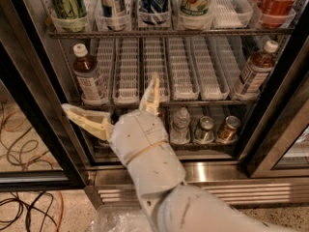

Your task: Pick pepsi can from top shelf of fridge

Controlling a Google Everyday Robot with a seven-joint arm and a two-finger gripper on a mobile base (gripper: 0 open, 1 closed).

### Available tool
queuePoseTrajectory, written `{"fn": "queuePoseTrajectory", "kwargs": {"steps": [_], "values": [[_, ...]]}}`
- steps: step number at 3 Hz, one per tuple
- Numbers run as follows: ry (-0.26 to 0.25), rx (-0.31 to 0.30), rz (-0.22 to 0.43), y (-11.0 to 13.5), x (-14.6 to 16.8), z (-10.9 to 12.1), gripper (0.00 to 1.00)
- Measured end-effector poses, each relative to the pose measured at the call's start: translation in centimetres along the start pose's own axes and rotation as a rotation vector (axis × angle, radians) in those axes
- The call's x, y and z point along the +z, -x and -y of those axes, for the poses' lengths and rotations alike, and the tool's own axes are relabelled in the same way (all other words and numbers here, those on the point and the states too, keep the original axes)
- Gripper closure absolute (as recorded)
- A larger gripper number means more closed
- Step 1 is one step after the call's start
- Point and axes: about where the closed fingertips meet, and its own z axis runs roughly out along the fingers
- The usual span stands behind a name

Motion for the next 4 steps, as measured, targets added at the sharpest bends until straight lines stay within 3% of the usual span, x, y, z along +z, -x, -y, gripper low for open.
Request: {"fn": "queuePoseTrajectory", "kwargs": {"steps": [1, 2, 4], "values": [[-0.015, 0.061, 0.049, 0.6, 1.2, -1.0, 0.0], [-0.037, 0.017, 0.032, 0.1, 0.9, 0.0, 0.0], [-0.139, -0.127, 0.015, 1.0, 0.0, 4.0, 0.0]]}}
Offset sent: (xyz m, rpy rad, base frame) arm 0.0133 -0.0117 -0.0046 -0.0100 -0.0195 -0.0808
